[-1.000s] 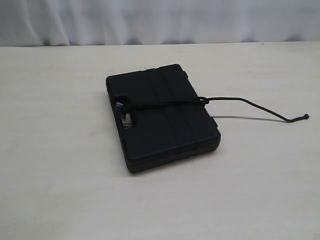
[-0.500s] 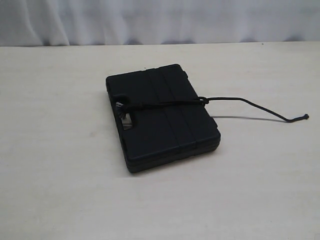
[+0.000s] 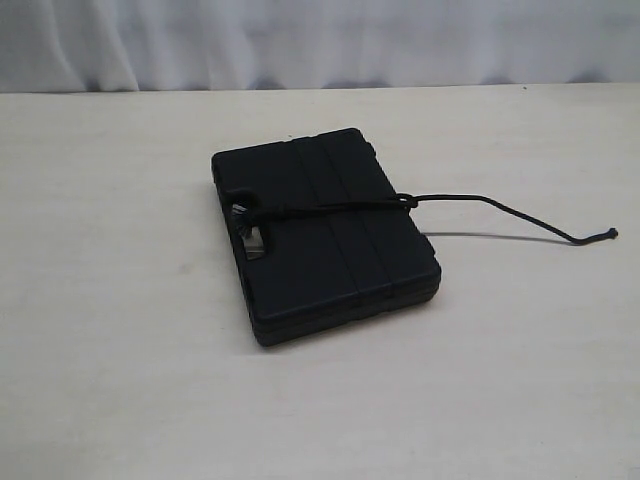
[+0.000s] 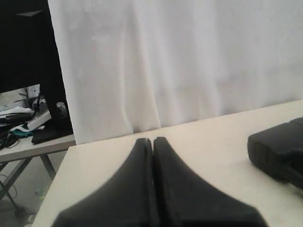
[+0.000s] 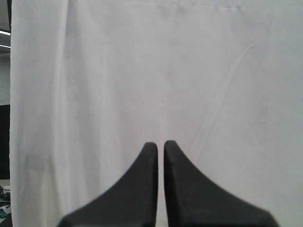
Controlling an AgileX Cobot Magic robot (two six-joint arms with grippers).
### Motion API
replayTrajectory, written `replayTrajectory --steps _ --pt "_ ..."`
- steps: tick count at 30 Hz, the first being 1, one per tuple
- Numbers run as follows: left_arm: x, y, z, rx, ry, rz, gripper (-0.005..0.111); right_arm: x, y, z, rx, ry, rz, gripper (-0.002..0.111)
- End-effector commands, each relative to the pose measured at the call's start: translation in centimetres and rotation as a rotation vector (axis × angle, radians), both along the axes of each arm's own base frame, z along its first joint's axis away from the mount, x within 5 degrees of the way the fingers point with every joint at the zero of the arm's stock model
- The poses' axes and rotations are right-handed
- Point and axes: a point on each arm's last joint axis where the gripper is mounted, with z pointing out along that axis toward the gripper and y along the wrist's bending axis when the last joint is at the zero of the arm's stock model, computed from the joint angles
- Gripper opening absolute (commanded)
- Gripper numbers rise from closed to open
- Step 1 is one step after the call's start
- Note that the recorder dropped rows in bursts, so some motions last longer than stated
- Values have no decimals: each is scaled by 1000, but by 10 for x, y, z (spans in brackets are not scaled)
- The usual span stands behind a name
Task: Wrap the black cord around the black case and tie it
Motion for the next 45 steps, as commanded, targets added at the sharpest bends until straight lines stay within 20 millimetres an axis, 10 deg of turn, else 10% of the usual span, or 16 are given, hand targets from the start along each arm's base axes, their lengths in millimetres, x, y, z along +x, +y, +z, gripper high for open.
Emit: replayTrajectory --steps 1,45 --pt "0 2 -7 -5 68 18 0 -1 0 -2 -5 4 1 4" --pt "-2 1 -21 18 229 12 0 -1 0 -2 -5 4 1 4"
